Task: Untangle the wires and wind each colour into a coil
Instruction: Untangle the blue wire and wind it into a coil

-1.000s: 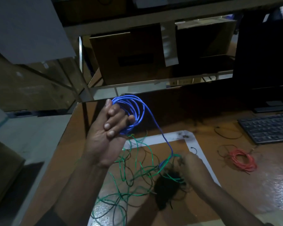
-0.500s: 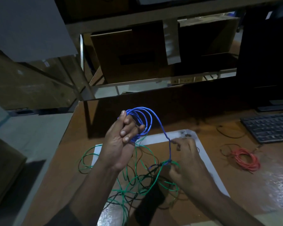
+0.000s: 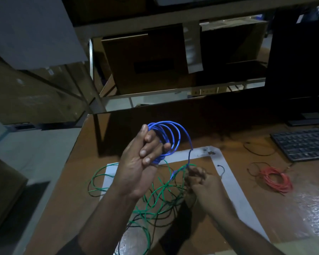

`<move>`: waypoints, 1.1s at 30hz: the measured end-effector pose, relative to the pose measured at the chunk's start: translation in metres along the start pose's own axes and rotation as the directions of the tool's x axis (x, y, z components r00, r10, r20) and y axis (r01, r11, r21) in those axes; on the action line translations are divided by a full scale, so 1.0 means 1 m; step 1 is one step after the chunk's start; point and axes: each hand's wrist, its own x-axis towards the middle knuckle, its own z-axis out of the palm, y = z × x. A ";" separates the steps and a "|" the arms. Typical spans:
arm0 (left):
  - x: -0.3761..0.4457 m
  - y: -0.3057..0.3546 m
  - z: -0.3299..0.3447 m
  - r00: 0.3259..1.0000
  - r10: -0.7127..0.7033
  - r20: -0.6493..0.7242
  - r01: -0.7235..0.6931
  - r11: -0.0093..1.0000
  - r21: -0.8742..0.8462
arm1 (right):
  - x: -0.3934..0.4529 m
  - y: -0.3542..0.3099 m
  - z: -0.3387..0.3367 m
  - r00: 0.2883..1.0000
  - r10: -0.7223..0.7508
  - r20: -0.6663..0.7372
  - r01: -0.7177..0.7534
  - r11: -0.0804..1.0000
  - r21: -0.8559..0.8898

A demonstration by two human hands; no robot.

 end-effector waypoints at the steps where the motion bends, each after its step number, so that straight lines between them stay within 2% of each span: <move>1: -0.002 0.000 0.003 1.000 -0.008 0.002 0.008 1.000 -0.003 | 0.006 -0.001 0.004 0.999 0.034 -0.017 -0.032 0.995 0.098; 5: -0.009 -0.001 0.009 0.999 -0.037 0.011 0.038 0.999 -0.031 | 0.017 -0.015 0.011 0.981 0.184 0.064 -0.192 0.860 0.472; 8: -0.011 -0.002 0.008 0.999 -0.041 0.024 0.042 0.999 -0.032 | 0.021 -0.019 0.015 0.978 0.188 0.093 -0.208 0.798 0.566; 10: -0.011 0.001 0.005 0.999 -0.033 0.015 0.033 0.999 -0.042 | 0.023 -0.018 0.017 0.983 0.176 0.058 -0.178 0.818 0.547; 14: -0.010 0.006 -0.002 1.000 -0.007 -0.017 0.006 0.999 -0.037 | 0.024 -0.012 0.020 0.992 0.128 0.005 -0.120 0.919 0.375; 17: -0.010 0.008 -0.006 0.999 0.011 -0.046 -0.012 1.000 -0.025 | 0.015 -0.012 0.012 0.990 -0.117 -0.084 0.118 0.993 0.007; 18: -0.008 0.008 -0.008 0.998 0.017 -0.061 -0.018 1.000 -0.019 | 0.010 -0.013 0.008 0.971 -0.227 -0.077 0.214 0.966 -0.145; 20: -0.006 0.009 -0.014 0.995 0.034 -0.093 -0.034 0.999 0.000 | 0.005 -0.014 0.002 0.908 -0.418 -0.027 0.370 0.829 -0.419; 23: -0.002 0.010 -0.026 0.988 0.058 -0.146 -0.055 0.998 0.022 | 0.009 -0.010 0.002 0.810 -0.582 0.075 0.485 0.594 -0.642; 25: 0.000 0.009 -0.032 0.985 0.063 -0.161 -0.059 0.998 0.031 | 0.011 -0.007 -0.001 0.780 -0.609 0.141 0.505 0.481 -0.717; 33: 0.003 0.000 -0.043 0.980 0.053 -0.193 -0.040 0.997 0.070 | 0.027 0.005 -0.010 0.784 -0.564 0.259 0.530 0.392 -0.752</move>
